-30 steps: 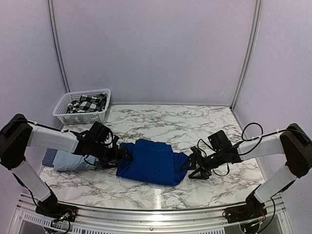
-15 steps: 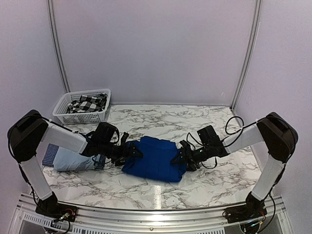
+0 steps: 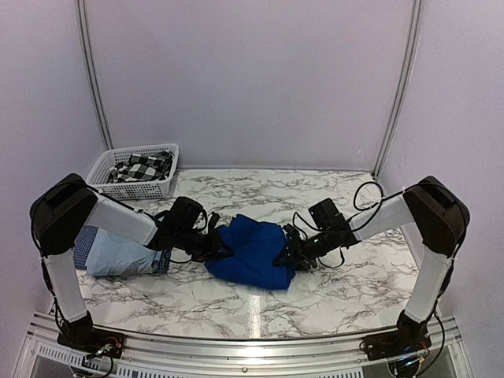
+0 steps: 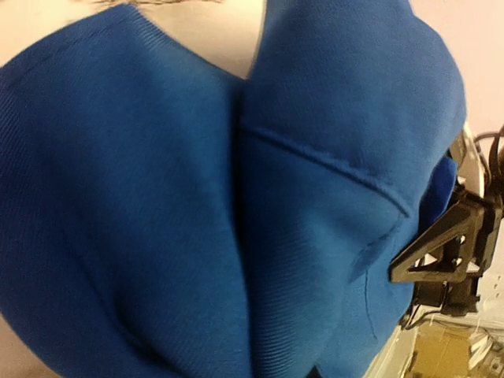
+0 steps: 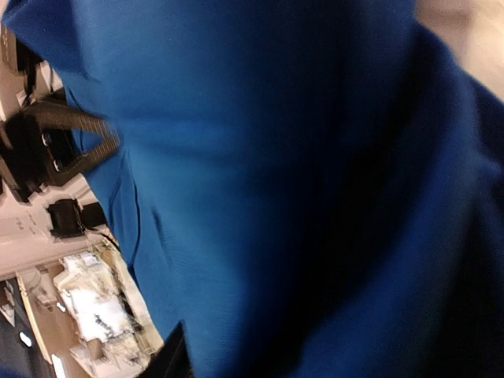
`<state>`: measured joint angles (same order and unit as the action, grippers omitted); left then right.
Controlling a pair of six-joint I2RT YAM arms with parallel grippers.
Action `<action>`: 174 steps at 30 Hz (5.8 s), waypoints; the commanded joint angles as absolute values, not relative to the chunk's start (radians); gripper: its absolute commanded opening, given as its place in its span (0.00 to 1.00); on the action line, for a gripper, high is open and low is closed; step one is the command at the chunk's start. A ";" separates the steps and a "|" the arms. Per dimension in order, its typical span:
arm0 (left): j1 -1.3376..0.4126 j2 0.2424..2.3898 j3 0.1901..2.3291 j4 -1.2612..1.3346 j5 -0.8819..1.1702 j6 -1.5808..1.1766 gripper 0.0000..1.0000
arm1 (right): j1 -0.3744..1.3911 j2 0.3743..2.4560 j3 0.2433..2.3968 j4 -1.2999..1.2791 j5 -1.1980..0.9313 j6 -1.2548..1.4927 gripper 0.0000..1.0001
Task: Fold and stack the mixed laundry pile
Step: Pick up the square-folded skirt from the center of the board, then place the square-folded skirt at the corner of the board, then pick up the crumpled shirt from the bin, then place the crumpled shirt at the center of the board.
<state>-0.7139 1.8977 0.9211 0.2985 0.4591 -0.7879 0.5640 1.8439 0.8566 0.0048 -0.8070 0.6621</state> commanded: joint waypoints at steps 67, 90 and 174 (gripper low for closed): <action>0.170 1.379 1.481 -0.681 -0.057 -0.416 0.99 | 0.707 1.927 1.722 -0.288 -0.386 0.459 0.99; 0.066 2.554 2.398 -0.611 0.005 -0.370 0.99 | 0.247 1.503 1.223 -0.195 -0.482 0.503 0.99; -0.634 1.660 1.619 -0.467 -0.167 -0.341 0.99 | 0.244 1.145 0.820 -0.434 -0.459 0.345 0.83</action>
